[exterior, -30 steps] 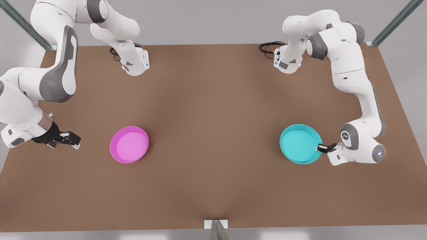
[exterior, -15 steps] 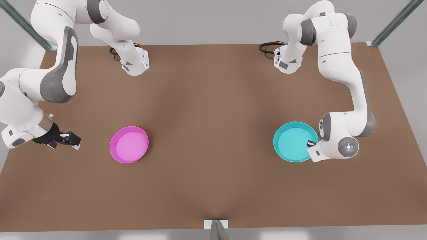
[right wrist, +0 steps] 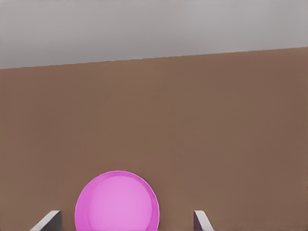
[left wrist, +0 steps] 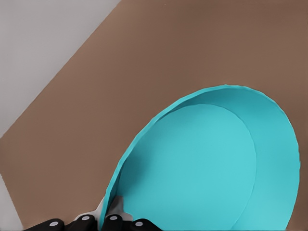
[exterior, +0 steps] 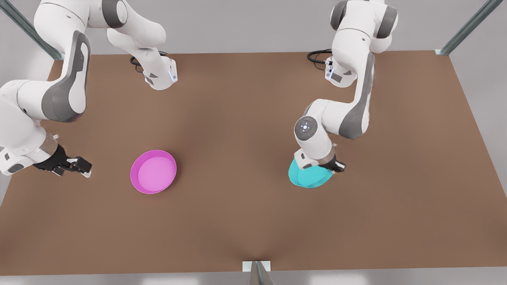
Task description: Flip the blue plate over with the left arm, and stack the pink plate on top of the blue plate with the right arm
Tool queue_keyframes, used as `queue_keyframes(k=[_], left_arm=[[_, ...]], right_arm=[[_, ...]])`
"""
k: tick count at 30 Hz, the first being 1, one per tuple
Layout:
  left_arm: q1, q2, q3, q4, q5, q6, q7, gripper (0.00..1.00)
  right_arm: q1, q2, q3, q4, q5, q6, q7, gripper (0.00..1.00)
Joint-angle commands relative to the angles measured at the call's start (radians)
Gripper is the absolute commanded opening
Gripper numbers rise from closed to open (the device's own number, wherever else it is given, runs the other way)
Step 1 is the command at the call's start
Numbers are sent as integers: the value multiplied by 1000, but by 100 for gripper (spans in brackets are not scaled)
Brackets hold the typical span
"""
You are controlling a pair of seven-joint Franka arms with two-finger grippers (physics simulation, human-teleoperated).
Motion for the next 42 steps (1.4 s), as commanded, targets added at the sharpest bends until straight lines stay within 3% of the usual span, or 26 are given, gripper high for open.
queue_keyframes(k=[1, 6, 11, 15, 21, 25, 32, 42], left_arm=[[-2, 0, 0, 0, 108, 0, -6, 21], [-101, 9, -4, -2, 388, 1, -253, 21], [-164, 31, -4, -12, 480, 0, -436, 21], [-223, 78, -6, -18, 672, -43, -571, 21], [-352, 98, -6, -83, 783, -118, -999, 21], [-381, 127, -6, -101, 928, -177, -1013, 21], [-453, 234, -7, -107, 946, -316, -801, 21], [-463, 386, -9, -95, 951, -326, -913, 21]], right_arm=[[0, -1, 0, 0, 0, -1, -1, 100], [-3, -11, 0, 0, 5, -11, 2, 100], [-14, -15, -2, 3, -6, -44, 4, 100], [-54, -51, -3, 8, -12, -93, 2, 100], [-69, -48, 2, 8, -9, -87, 2, 100], [-81, -50, 0, 8, -3, -89, -1, 100], [-87, -53, -2, 6, -11, -96, -8, 100], [-89, -45, 0, 8, -5, -87, -8, 100]])
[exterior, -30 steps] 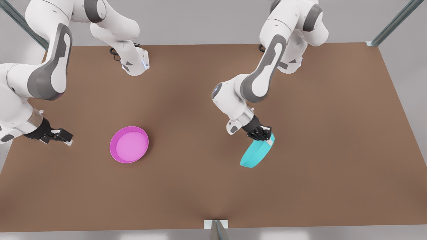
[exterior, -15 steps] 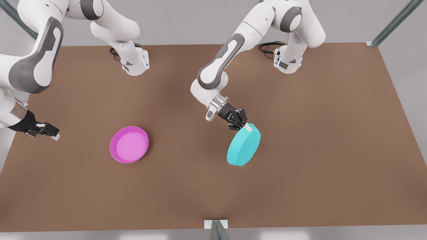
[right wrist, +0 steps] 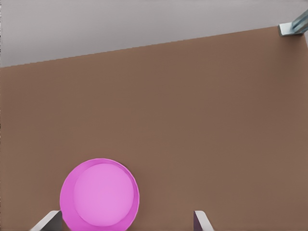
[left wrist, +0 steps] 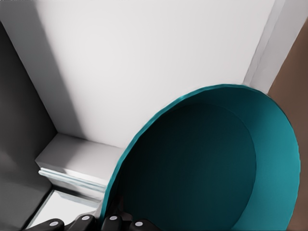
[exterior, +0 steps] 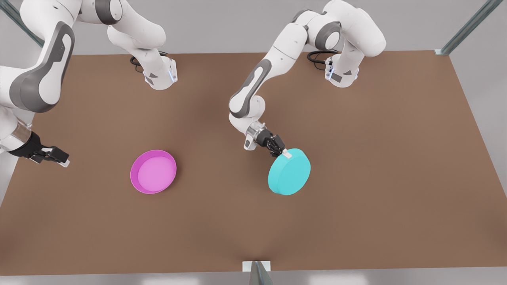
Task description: Flip the blue plate over with the left arm, and stack the pink plate on top of the blue plate with the right arm
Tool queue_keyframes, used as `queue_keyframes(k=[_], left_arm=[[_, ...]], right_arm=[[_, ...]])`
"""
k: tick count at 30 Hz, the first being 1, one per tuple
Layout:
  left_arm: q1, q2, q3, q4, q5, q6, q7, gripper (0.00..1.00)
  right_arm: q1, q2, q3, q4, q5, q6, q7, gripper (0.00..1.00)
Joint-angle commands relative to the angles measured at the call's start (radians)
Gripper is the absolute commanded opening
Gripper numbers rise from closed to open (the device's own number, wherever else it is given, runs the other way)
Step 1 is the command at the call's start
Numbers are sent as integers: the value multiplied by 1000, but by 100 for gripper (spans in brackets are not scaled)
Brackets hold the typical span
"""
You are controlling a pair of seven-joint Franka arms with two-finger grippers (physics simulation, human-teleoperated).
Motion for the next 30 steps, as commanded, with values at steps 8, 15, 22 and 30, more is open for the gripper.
queue_keyframes(k=[8, 15, 22, 30], left_arm=[[0, 34, -24, 15, -56, -1, -26, 21], [0, 60, -32, 32, -70, -18, -22, 70], [0, 63, -45, 49, -171, -15, -25, 100], [0, 151, -277, 572, -1070, 74, -292, 100]], right_arm=[[-2, 0, 0, 0, 0, -2, 0, 100], [-2, 1, 0, 0, 1, 1, 0, 100], [-10, 1, -2, 0, -5, -2, -2, 100], [-4, 6, 0, -2, 55, -35, -2, 100]])
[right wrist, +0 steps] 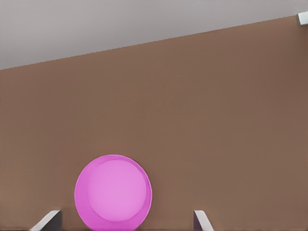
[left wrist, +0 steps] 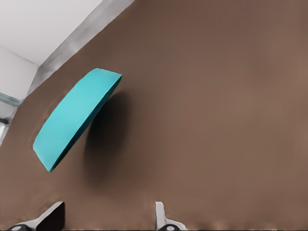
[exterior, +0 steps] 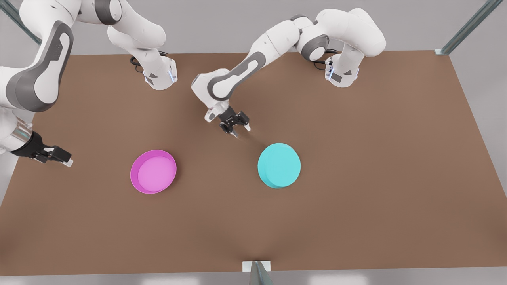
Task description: Flip the blue plate over with the left arm, and stack the pink plate on top of the blue plate with the right arm
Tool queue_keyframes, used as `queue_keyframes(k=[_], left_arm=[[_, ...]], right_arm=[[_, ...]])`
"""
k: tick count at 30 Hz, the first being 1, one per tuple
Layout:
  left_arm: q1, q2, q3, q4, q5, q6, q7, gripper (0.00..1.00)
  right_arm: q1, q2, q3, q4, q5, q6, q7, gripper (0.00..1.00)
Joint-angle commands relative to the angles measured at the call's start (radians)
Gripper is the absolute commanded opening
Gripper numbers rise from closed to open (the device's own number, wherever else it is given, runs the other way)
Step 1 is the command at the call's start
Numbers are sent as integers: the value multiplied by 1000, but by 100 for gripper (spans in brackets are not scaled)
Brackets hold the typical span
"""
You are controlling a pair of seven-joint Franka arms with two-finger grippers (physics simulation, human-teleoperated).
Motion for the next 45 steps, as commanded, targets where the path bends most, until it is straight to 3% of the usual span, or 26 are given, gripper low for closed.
queue_keyframes(k=[1, 2, 4, 8, 11, 12, 13, 14, 15, 25, 31, 33, 39, 45], left_arm=[[4, -6, 3, 19, -359, -2, -12, 100], [61, -81, 9, 27, -454, 3, -16, 100], [288, -255, 8, 17, -620, -5, 17, 100], [660, -390, 12, 14, -635, -255, 661, 100], [808, -440, 84, 14, -632, -352, 1047, 100], [869, -549, 80, -105, -629, -338, 1104, 100], [949, -741, 16, -328, -568, -214, 1145, 100], [1055, -802, -116, -366, -463, -208, 1159, 100], [1116, -842, -158, -380, -454, -206, 1202, 100], [1121, -801, -113, -394, -413, -178, 1205, 100], [1119, -792, -113, -405, -410, -186, 1211, 100], [1119, -784, -113, -405, -402, -181, 1211, 100], [1119, -778, -113, -405, -402, -186, 1211, 100], [1119, -770, -113, -406, -400, -186, 1211, 100]], right_arm=[[-3, -3, -2, 2, -2, -16, -4, 100], [-26, -2, 0, 5, -4, -15, -175, 100], [-18, 9, 3, -7, -59, -53, -220, 100], [-14, -20, 12, -200, 36, -3, -315, 100], [-17, -10, 11, -391, 151, 160, -364, 100], [-20, 7, 9, -406, 148, 213, -470, 100], [-11, -5, 11, -484, 148, 304, -478, 100], [-9, 6, 11, -507, 148, 367, -483, 100], [-3, 35, 12, -507, 159, 395, -484, 100], [-3, 273, 4, -530, 303, 556, -682, 100], [9, 325, 4, -541, 308, 619, -702, 100], [9, 342, 4, -540, 308, 620, -702, 83], [9, 355, 0, -540, 380, 619, -774, 81], [17, 365, 0, -537, 380, 622, -774, 50]])
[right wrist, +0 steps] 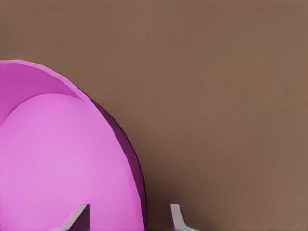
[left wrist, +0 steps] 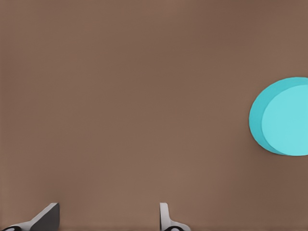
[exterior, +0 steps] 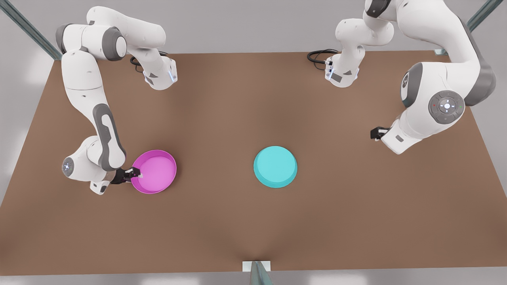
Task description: Flip the blue plate over with the left arm, and stack the pink plate on top of the blue plate with the right arm
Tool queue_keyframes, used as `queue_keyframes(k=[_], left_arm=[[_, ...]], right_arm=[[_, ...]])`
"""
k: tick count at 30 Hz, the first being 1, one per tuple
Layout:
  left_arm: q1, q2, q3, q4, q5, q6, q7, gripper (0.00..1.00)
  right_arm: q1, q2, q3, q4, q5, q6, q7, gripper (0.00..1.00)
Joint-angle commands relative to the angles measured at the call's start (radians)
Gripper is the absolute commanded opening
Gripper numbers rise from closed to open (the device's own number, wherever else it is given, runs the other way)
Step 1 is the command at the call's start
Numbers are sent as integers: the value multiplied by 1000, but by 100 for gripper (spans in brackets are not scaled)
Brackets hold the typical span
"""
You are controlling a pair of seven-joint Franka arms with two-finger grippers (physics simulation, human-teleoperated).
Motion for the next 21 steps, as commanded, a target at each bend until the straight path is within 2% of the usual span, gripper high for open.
queue_keyframes(k=[1, 4, 11, 14, 20, 21], left_arm=[[0, 0, -1, 1, 0, 2, 0, 100], [0, 0, -1, -1, 2, -1, 0, 100], [0, 0, 2, -1, 2, 0, 0, 100], [0, 0, 1, -1, 2, 0, 0, 100], [2, 3, 2, 1, -3, 8, 0, 100], [0, -2, 2, 1, -5, 8, 0, 100]], right_arm=[[0, -2, -2, 0, -1, -1, 0, 50], [-2, -2, -2, -1, 0, -3, 0, 39], [-2, 8, -2, -3, 0, 7, 0, 38], [0, 8, -2, 0, 0, 7, 11, 30], [0, 14, -3, 0, 0, 10, 12, 30], [0, 14, -2, 2, 0, 10, 12, 27]])
